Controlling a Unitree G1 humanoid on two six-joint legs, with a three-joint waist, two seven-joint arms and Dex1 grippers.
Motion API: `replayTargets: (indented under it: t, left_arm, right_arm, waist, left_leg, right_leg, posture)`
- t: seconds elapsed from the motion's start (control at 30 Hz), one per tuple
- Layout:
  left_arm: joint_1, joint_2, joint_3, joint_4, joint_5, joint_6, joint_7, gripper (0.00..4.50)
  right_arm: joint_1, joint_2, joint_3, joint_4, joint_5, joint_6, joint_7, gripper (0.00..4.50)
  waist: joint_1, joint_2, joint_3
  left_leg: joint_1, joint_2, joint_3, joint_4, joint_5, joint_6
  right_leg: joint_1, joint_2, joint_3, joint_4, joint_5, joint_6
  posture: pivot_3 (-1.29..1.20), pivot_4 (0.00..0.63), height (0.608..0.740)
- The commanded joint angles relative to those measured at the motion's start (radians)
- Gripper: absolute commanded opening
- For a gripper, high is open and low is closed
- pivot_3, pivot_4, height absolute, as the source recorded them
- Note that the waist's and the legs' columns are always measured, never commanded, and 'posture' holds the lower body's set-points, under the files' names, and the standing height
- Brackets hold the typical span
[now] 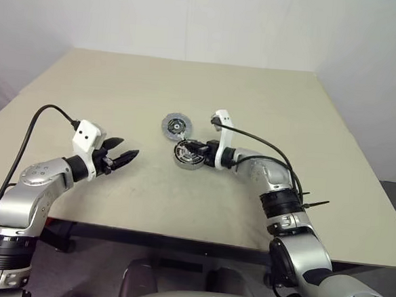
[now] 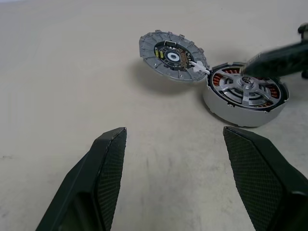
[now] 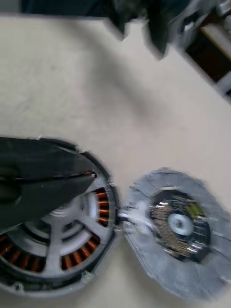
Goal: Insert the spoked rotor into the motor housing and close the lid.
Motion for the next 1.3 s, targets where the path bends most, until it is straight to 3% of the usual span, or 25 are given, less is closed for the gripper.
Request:
replayTargets:
  t: [0.03, 0.33, 0.57, 0.67, 0.73, 0.9, 1.3]
  left_arm:
    - [-0.007, 0.010, 0.029, -0.026, -0.002, -0.016, 0.007, 3.40]
    - [-0.024, 0.007, 0.018, -0.004, 0.002, -0.027, 0.003, 3.40]
    - [-0.060, -0.002, -0.008, 0.026, 0.010, -0.038, -0.008, 3.40]
    - [-0.070, -0.004, -0.013, 0.038, 0.012, -0.044, -0.011, 3.40]
    - [-0.076, -0.005, -0.015, 0.045, 0.014, -0.048, -0.012, 3.40]
    - [-0.065, -0.015, -0.014, 0.038, 0.015, -0.054, -0.005, 3.40]
    - [-0.016, -0.045, 0.001, -0.006, 0.013, -0.060, 0.035, 3.40]
  right_arm:
    - [0.034, -0.010, 0.054, 0.039, -0.075, -0.021, -0.014, 0.01]
    - [-0.042, -0.056, -0.029, -0.107, -0.017, -0.161, 0.104, 0.01]
    - [-0.128, -0.261, 0.148, -0.125, -0.157, -0.477, 0.482, 0.01]
    - [-0.169, -0.331, 0.229, -0.048, -0.234, -0.647, 0.648, 0.58]
    - [-0.202, -0.360, 0.269, 0.017, -0.280, -0.772, 0.732, 1.22]
    - [-0.280, -0.346, 0.334, 0.193, -0.413, -1.022, 0.748, 2.93]
    - [-0.458, -0.232, 0.427, 0.572, -0.660, -1.318, 0.618, 2.93]
  waist:
    - [0.000, -0.001, -0.001]
    - [0.001, -0.002, -0.001]
    - [0.000, -0.002, -0.001]
    - [0.000, -0.002, -0.001]
    - [-0.001, -0.002, -0.001]
    - [-0.010, -0.002, -0.001]
    - [-0.025, -0.003, -0.001]
  left_leg:
    - [0.000, 0.000, 0.000, 0.000, 0.000, 0.000]
    - [0.004, 0.000, 0.000, 0.001, -0.001, 0.002]
    - [0.000, 0.000, 0.000, 0.001, -0.001, 0.002]
    - [-0.001, 0.000, 0.000, 0.001, -0.002, 0.004]
    - [-0.001, 0.000, 0.000, 0.002, -0.004, 0.007]
    - [-0.001, 0.001, 0.000, 0.004, -0.004, 0.008]
    - [-0.003, 0.002, 0.000, 0.005, -0.005, 0.010]
  right_leg:
    - [0.001, 0.000, 0.000, 0.000, 0.000, 0.000]
    - [0.003, 0.000, 0.001, 0.001, 0.000, 0.001]
    - [0.000, 0.000, 0.000, 0.000, 0.000, 0.000]
    - [0.000, 0.000, 0.000, -0.001, 0.000, 0.000]
    - [0.000, 0.000, 0.000, 0.000, 0.000, 0.000]
    - [0.000, 0.000, 0.000, 0.002, 0.000, -0.001]
    - [-0.001, 0.000, -0.001, 0.002, -0.001, -0.002]
  posture:
    - [0.00, 0.000, 0.740]
    - [0.00, 0.000, 0.740]
    - [0.00, 0.000, 0.740]
    - [0.00, 0.000, 0.740]
    - [0.00, 0.000, 0.740]
    - [0.00, 0.000, 0.740]
    - [0.00, 0.000, 0.740]
